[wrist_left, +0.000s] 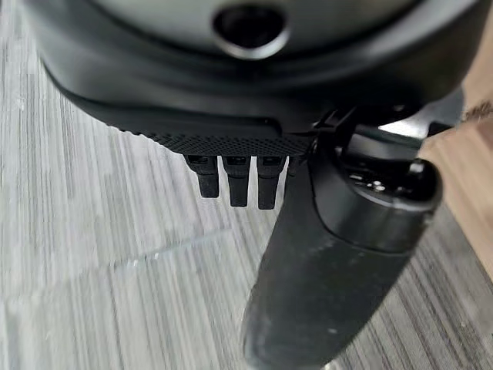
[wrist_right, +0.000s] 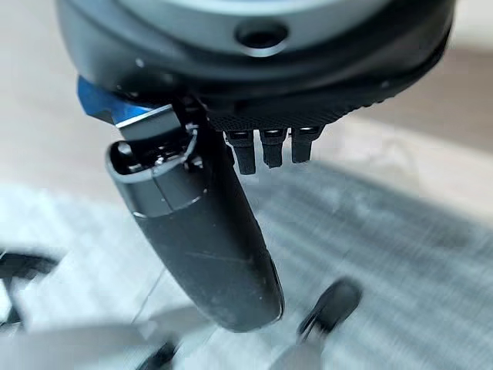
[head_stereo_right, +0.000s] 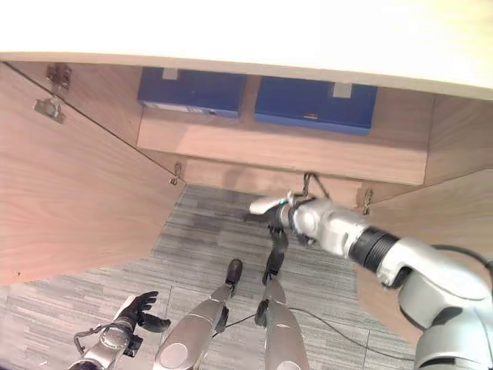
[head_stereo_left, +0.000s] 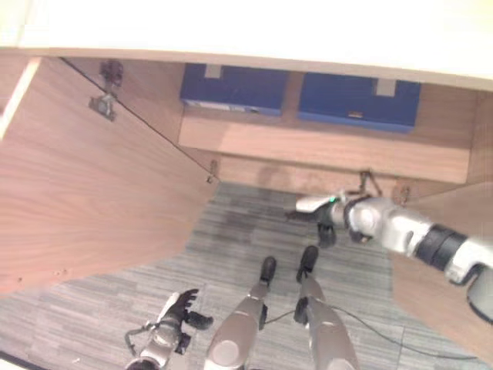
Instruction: Put the empty folder in the office cabinet
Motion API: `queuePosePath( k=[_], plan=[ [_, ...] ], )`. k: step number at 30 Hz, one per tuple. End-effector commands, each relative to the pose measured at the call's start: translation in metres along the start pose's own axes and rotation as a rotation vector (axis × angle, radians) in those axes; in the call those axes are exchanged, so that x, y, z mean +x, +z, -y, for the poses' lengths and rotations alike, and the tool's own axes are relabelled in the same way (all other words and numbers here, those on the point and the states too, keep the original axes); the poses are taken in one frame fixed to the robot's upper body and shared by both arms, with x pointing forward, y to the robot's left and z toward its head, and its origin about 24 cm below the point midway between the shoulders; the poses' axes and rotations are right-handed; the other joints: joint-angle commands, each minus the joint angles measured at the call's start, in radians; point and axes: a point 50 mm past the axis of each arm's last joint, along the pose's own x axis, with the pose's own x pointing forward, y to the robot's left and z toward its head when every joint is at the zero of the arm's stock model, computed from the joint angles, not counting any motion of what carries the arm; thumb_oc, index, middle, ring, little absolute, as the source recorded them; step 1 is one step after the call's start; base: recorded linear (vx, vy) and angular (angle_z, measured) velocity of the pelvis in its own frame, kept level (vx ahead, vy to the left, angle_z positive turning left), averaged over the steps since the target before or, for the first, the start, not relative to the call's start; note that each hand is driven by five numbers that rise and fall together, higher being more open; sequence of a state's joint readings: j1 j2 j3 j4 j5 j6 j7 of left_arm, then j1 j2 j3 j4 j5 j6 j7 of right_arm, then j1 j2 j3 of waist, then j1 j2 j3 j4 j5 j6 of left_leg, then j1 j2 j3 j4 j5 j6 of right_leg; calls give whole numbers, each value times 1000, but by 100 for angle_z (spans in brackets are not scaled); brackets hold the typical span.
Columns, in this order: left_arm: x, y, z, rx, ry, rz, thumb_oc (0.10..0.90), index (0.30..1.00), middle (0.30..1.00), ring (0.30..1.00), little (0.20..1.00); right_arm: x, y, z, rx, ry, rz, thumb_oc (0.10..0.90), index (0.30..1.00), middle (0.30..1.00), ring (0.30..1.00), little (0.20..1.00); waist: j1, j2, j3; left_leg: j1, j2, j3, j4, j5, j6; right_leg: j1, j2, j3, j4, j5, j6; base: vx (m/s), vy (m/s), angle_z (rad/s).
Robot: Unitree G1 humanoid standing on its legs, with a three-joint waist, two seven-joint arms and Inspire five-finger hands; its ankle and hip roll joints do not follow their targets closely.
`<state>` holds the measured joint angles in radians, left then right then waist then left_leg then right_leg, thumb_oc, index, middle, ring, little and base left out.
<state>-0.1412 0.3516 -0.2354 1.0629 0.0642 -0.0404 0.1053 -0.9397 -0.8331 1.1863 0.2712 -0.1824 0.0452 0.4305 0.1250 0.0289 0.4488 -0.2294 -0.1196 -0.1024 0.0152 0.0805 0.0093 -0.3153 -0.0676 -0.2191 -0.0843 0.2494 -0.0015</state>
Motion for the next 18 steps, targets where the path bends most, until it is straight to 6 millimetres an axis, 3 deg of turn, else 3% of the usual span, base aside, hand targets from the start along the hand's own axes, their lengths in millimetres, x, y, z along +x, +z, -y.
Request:
queuePosePath(
  k=[1, 3, 7, 11, 13, 14, 15, 17, 18],
  plan=[
    [-12, -50, 4, 104, -19, -174, 800, 900, 900, 900, 900, -10, 23, 10, 100, -83, 190, 800, 900, 900, 900, 900, -37, -16, -155, 100, 5, 42, -102, -52, -24, 84, -65, -26, 79, -140, 123, -5, 155, -14],
    [-11, -48, 4, 90, -14, -176, 800, 900, 900, 900, 900, -12, 21, 5, 143, -92, 202, 800, 900, 900, 900, 900, -49, -22, -171, 120, 2, 47, -102, -58, -18, 98, -67, -18, 81, -139, 128, -1, 137, -30],
    [-13, -55, 11, 114, -42, -211, 800, 900, 900, 900, 900, -16, 7, -28, 328, -145, 193, 800, 900, 900, 900, 900, -104, -46, -249, 199, -6, 79, -102, -89, 10, 142, -68, 19, 80, -122, 146, -9, 139, -42],
    [-16, -60, 20, 163, -78, -232, 800, 900, 900, 900, 900, -14, -24, -77, 552, -227, 29, 800, 900, 900, 900, 900, -139, -59, -291, 253, -6, 124, -102, -115, 28, 159, -62, 61, 79, -106, 161, -7, 102, -53],
    [-17, -61, 24, 206, -101, -239, 800, 900, 900, 900, 900, -13, -37, -112, 674, -250, -87, 800, 900, 900, 900, 900, -165, -61, -301, 278, -3, 150, -102, -127, 37, 163, -56, 80, 90, -105, 167, -22, 66, -49],
    [-17, -61, 24, 207, -101, -239, 800, 900, 900, 900, 900, -14, -37, -113, 675, -250, -87, 800, 900, 900, 900, 900, -163, -63, -302, 275, -4, 151, -102, -125, 37, 160, -57, 82, 89, -102, 167, -30, 68, -50],
    [-18, -65, 26, 237, -111, -252, 800, 900, 900, 900, 900, -14, -39, -142, 767, -258, -167, 800, 900, 900, 900, 900, -179, -63, -302, 298, 1, 182, -102, -135, 44, 152, -57, 86, 119, -104, 171, -44, 62, -59],
    [-18, -63, 29, 267, -129, -248, 800, 900, 900, 900, 900, -8, -39, -162, 875, -280, -236, 800, 900, 900, 900, 900, -184, -56, -287, 316, 15, 225, -102, -139, 47, 143, -76, 32, 170, -120, 171, -102, 65, -77],
    [-18, -63, 33, 277, -141, -258, 800, 900, 900, 900, 900, -4, -37, -181, 1006, -320, -299, 800, 900, 900, 900, 900, -192, -46, -280, 330, 38, 265, -102, -140, 46, 159, -108, -54, 212, -162, 156, -98, 30, -85]
  ],
)
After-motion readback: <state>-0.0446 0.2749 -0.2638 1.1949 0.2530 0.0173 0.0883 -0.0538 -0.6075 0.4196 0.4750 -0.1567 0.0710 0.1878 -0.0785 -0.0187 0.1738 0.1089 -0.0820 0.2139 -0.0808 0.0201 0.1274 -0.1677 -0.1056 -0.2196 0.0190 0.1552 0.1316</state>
